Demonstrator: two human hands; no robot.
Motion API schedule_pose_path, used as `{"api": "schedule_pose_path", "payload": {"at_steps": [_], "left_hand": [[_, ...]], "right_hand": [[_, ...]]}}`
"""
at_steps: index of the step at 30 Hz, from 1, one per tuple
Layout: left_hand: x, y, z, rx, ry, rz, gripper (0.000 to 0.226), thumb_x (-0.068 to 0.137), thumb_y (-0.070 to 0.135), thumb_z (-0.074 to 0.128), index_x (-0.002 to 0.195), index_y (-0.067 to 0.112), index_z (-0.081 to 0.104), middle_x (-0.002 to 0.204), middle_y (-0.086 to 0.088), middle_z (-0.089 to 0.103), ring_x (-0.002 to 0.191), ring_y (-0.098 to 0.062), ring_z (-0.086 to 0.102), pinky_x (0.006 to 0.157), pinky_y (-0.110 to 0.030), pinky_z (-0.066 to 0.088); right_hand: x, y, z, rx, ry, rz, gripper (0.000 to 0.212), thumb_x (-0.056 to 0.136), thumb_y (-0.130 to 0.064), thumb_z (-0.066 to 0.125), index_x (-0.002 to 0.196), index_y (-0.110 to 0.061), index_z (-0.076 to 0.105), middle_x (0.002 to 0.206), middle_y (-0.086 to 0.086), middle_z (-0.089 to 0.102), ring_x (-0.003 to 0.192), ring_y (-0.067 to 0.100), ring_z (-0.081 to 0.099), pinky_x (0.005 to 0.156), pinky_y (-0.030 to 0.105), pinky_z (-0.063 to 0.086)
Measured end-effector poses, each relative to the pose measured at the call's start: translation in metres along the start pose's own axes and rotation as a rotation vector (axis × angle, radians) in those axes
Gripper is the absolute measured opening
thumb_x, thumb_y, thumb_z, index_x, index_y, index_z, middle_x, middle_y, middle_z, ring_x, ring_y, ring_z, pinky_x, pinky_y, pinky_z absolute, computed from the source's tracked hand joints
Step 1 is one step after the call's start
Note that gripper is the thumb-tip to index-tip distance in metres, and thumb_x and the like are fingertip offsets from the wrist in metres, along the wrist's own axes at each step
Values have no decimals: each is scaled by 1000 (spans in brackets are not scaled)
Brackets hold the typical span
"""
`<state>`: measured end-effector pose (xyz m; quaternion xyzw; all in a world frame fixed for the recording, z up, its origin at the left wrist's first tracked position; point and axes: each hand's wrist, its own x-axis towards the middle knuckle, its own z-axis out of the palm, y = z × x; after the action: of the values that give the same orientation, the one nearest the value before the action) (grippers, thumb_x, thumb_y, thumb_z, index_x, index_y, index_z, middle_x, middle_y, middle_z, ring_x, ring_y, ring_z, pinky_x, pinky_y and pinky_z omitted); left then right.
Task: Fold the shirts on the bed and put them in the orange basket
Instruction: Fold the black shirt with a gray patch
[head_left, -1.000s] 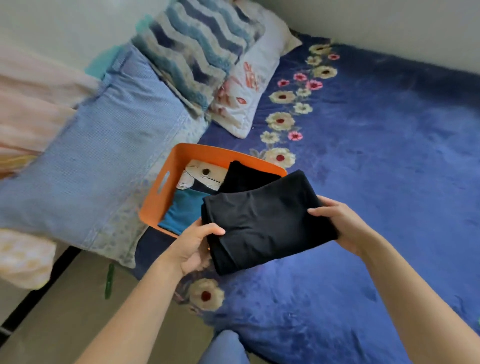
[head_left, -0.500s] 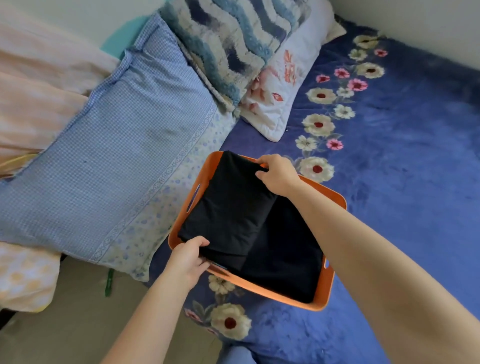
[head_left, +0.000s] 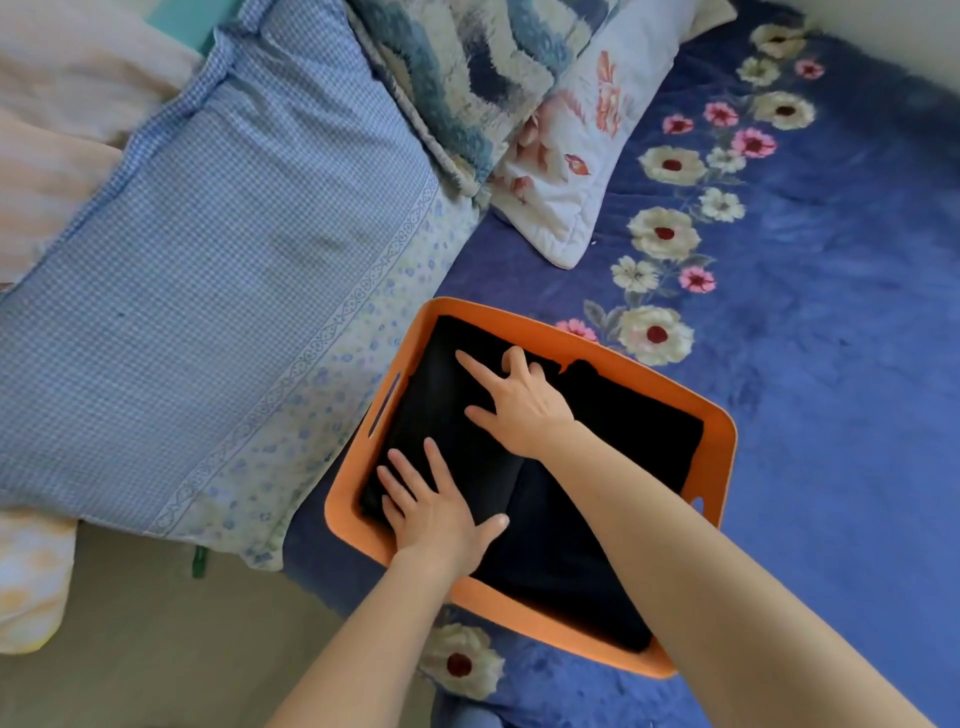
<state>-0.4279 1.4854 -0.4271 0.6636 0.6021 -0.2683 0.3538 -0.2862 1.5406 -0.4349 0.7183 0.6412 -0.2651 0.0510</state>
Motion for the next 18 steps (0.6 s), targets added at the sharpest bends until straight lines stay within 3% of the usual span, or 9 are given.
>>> {"api": "schedule_pose_path", "payload": {"at_steps": [6,11,14,18], "left_hand": [[15,1,17,86,2,-62,113,86,71,38,126,6,-45,140,-35,-37,135,-45,-31,114,-49,-9],[19,0,13,107,-50,-71,115,85,71,40,134,5,-41,141,-35,-36,136,-45,-30,114,-49,-9],[9,0,4,104,-64,-44,107,89,66,41,142,6,-31,147,-32,-28,140,-42,-23,115,-48,-4],[-22,6,-2,85,27,93,81,97,46,42,151,11,-7,157,-20,-12,145,-36,-12,117,-47,3]], "right_hand": [[12,3,23,-90,38,18,68,97,-53,37,147,-46,-9,144,10,22,118,28,37,86,34,45],[1,9,10,43,-93,-15,72,96,-45,46,151,-38,0,150,10,16,131,29,28,103,38,34],[-34,14,-2,126,-105,-45,70,95,-36,51,152,-31,11,156,8,15,141,28,18,111,40,31],[-103,28,-6,233,22,38,59,97,-31,49,150,-21,26,152,4,30,141,22,24,109,37,35]]}}
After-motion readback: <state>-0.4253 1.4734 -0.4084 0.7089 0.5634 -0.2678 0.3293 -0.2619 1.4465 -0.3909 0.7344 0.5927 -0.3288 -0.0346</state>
